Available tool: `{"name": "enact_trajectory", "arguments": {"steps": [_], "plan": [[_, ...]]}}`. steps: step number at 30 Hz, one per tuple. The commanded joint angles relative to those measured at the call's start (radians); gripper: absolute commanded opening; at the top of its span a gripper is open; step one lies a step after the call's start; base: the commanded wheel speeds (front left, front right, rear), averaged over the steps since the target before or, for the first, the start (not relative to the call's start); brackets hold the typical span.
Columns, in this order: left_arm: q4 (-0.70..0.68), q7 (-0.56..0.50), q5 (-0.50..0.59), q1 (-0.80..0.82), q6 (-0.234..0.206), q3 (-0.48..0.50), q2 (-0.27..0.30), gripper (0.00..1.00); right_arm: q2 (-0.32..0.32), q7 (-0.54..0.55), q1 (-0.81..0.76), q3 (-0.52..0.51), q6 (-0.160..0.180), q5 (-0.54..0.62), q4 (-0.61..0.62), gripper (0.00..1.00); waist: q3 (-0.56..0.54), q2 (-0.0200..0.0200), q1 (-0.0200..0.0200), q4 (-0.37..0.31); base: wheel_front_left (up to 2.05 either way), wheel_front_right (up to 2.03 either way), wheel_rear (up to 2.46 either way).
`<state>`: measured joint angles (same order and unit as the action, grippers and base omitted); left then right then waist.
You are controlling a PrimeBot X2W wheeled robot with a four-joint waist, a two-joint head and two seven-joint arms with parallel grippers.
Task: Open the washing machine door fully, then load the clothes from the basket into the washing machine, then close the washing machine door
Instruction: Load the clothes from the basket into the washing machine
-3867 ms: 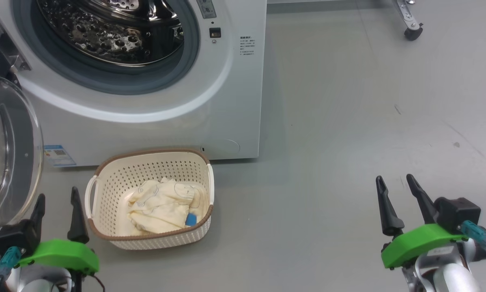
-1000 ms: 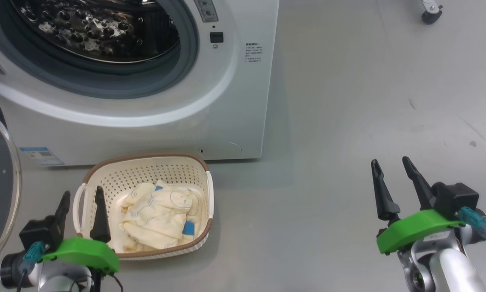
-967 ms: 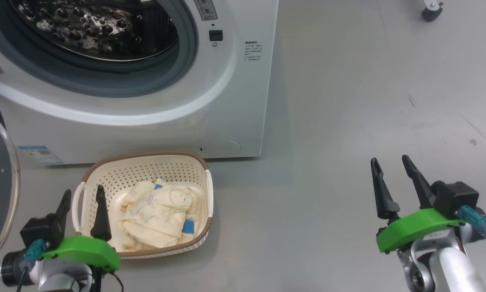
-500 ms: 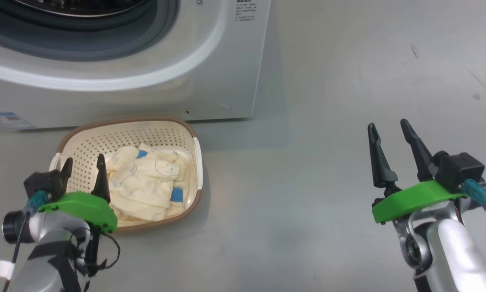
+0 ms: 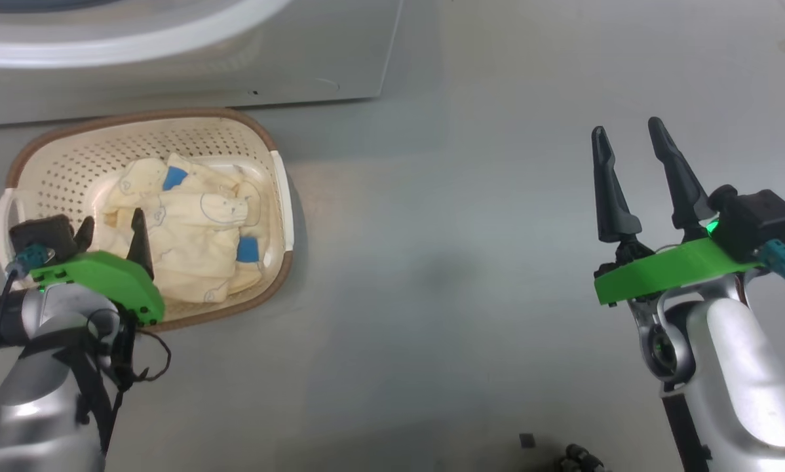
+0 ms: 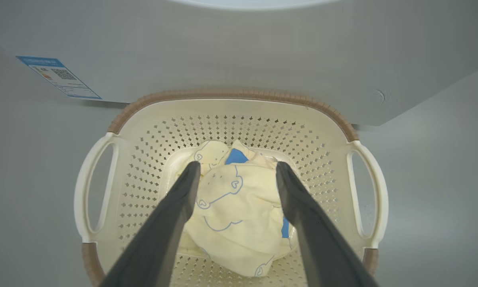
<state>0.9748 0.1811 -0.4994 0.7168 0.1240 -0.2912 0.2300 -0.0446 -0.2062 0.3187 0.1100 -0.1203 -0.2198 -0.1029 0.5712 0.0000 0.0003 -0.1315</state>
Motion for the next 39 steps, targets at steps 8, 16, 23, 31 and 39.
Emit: {"name": "enact_trajectory", "arguments": {"steps": [8, 16, 23, 31, 39], "plan": [[0.012, -0.041, -0.105, 0.062, 0.006, -0.078, 0.063, 1.00, -0.006, -0.032, 0.058, 0.036, -0.010, -0.016, 0.032, 1.00, 0.151, 0.0000, -0.0003, -0.033, 0.00, 0.00, 0.00], [0.023, -0.055, -0.202, 0.086, 0.007, -0.137, 0.093, 1.00, -0.006, -0.043, 0.083, 0.039, -0.010, -0.018, 0.028, 1.00, 0.218, 0.0000, -0.0003, -0.037, 0.00, 0.00, 0.00], [0.036, -0.058, -0.274, 0.119, 0.007, -0.187, 0.115, 1.00, -0.006, -0.049, 0.096, 0.041, -0.010, -0.018, 0.030, 1.00, 0.257, 0.0000, -0.0003, -0.045, 0.00, 0.00, 0.00], [0.080, -0.055, -0.335, 0.163, 0.007, -0.220, 0.125, 0.98, -0.006, -0.052, 0.097, 0.042, -0.010, -0.026, 0.028, 1.00, 0.281, 0.0000, -0.0003, -0.067, 0.00, 0.00, 0.00], [0.134, -0.043, -0.365, 0.191, 0.007, -0.256, 0.123, 0.00, -0.006, -0.054, 0.092, 0.039, -0.010, -0.034, 0.023, 1.00, 0.277, 0.0000, -0.0003, -0.080, 0.00, 0.00, 0.00]]}}
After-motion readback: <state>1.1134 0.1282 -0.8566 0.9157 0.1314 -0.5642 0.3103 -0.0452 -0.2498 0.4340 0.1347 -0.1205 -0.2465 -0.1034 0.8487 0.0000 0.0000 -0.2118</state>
